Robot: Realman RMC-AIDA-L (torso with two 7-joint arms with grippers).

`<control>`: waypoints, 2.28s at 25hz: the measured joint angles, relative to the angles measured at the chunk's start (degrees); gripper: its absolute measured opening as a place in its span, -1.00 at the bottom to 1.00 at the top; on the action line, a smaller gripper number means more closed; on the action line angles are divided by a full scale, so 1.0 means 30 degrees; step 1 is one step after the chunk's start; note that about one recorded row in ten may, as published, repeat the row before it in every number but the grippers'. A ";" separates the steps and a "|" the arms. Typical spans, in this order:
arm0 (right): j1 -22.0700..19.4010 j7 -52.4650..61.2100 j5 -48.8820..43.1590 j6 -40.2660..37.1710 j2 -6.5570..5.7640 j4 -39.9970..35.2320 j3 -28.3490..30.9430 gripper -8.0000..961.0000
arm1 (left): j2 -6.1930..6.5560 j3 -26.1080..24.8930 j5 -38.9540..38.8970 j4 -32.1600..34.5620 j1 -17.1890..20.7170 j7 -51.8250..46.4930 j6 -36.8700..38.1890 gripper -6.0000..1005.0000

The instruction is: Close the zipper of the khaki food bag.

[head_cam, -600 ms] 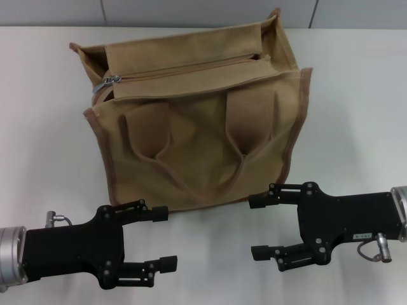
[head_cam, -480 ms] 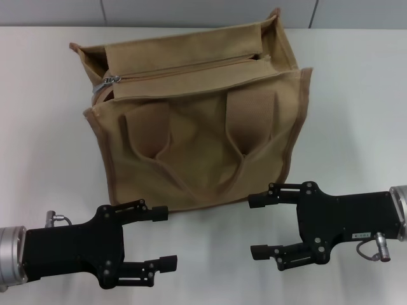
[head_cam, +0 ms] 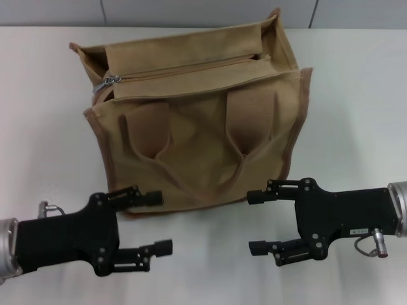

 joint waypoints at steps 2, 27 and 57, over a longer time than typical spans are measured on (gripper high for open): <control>0.0013 -0.0004 0.0001 0.0130 0.0000 0.0005 0.0004 0.70 | -0.0069 -0.0927 -0.0015 0.0022 0.0065 0.0439 0.0848 0.68; -0.0166 -0.0018 0.0001 0.0547 0.0031 0.0063 0.0003 0.70 | -0.0136 -0.8500 -0.2834 -0.1309 0.1526 0.4540 -0.1817 0.68; 0.0108 0.0066 0.0714 0.0390 0.0000 0.0064 -0.0077 0.70 | -0.1627 -1.1523 -0.2712 -0.3105 0.0293 1.1313 -0.3355 0.59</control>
